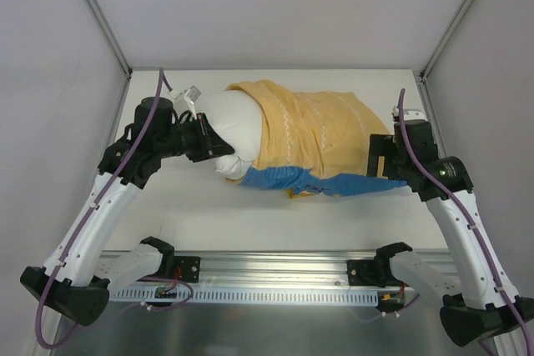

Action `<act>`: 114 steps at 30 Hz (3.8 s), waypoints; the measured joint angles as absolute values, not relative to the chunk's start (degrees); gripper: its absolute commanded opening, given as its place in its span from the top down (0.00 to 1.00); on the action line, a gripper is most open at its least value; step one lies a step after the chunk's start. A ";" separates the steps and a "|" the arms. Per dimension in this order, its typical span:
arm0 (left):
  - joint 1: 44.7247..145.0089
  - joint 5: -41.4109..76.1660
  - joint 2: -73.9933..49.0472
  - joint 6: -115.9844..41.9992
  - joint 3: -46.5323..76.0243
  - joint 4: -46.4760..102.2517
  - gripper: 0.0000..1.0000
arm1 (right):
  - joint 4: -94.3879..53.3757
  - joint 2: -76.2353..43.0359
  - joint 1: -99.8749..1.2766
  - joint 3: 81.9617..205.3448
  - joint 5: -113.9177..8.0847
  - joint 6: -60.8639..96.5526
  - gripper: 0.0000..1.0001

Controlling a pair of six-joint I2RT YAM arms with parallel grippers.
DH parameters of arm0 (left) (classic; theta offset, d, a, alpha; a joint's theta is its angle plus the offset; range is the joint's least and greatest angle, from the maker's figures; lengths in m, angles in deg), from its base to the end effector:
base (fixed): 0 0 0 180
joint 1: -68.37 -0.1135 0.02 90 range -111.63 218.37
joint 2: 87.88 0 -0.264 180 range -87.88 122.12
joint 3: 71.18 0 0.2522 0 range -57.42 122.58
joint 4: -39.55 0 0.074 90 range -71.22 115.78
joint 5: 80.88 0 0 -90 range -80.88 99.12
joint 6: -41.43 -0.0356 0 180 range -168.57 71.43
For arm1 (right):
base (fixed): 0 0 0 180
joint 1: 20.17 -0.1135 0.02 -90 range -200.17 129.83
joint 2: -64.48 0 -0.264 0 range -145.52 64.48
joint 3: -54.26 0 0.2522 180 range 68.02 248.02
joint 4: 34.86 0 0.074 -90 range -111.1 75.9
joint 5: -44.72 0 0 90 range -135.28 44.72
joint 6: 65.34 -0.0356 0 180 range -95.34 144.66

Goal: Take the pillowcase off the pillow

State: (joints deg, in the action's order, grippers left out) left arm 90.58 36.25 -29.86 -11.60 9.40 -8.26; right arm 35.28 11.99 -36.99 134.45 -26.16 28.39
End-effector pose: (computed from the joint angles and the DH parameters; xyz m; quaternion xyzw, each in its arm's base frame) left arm 0.1870 -0.0939 0.3891 0.0191 0.8303 -0.4293 0.3548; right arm 0.1584 0.0357 0.3675 -0.0951 0.8999 -0.1057 0.4124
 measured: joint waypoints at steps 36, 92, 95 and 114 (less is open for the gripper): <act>89.25 35.07 -31.46 -10.55 12.79 -13.11 1.00 | -15.54 -7.13 8.67 109.84 -71.86 -15.07 0.99; 20.36 62.74 -26.17 -8.61 18.72 -10.71 1.00 | 12.74 -0.23 18.96 137.23 -64.19 -4.79 0.99; 18.72 62.76 -25.82 -8.52 18.72 -10.66 1.00 | 12.85 -1.91 18.98 137.23 -64.72 -4.79 0.99; 29.39 57.89 -29.27 -9.92 15.17 -4.41 1.00 | 9.66 -3.96 -17.30 137.93 -57.40 9.74 0.05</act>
